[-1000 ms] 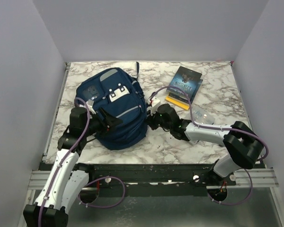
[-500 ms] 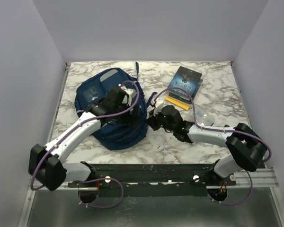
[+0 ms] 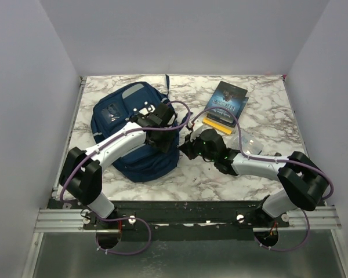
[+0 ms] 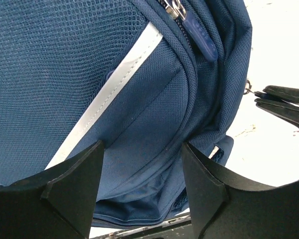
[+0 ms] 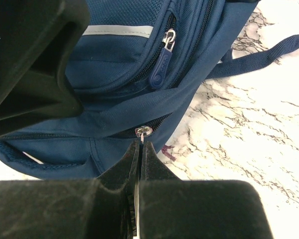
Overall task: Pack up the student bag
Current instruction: Unzip the student bag at the center of the board.
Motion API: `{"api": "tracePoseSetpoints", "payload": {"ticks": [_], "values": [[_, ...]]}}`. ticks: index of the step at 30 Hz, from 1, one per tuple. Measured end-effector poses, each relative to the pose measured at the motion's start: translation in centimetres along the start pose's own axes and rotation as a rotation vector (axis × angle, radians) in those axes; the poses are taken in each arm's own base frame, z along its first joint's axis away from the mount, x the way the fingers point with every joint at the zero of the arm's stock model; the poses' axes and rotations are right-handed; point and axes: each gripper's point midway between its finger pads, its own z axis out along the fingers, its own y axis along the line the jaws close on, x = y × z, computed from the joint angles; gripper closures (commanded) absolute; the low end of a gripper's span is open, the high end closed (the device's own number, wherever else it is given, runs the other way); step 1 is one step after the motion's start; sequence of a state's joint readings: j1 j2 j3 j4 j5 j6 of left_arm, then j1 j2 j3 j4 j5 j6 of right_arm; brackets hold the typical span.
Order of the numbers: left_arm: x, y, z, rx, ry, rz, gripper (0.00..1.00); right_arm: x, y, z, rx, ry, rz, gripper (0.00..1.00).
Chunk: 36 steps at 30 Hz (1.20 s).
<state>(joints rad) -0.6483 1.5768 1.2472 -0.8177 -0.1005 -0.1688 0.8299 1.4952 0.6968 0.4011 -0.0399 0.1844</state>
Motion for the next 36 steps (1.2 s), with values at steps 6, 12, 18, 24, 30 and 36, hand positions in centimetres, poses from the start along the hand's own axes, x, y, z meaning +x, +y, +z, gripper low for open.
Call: {"api": "tracePoseSetpoints", "payload": {"ticks": [6,12,18,24,30,36], "values": [[0.0,0.9,0.6,-0.047,0.014,0.0,0.35,0.1,0.3,-0.1,-0.018,-0.005,0.009,1.0],[-0.3,0.4,1.3,-0.029,0.052,0.005,0.71,0.0,0.4,-0.1,-0.024,-0.011,0.01,0.99],[-0.6,0.3,1.6,-0.001,0.071,-0.011,0.86,0.1,0.5,0.2,-0.03,-0.011,0.017,0.99],[-1.2,0.3,1.4,0.023,0.059,-0.017,1.0,1.7,0.8,0.9,-0.057,0.022,0.03,1.0],[-1.7,-0.3,1.3,0.095,0.049,-0.061,1.0,2.9,2.9,0.7,-0.09,0.042,0.011,0.99],[-2.2,-1.2,0.9,0.204,0.005,-0.142,1.0,4.4,10.1,-0.7,-0.227,0.043,0.017,1.0]]}}
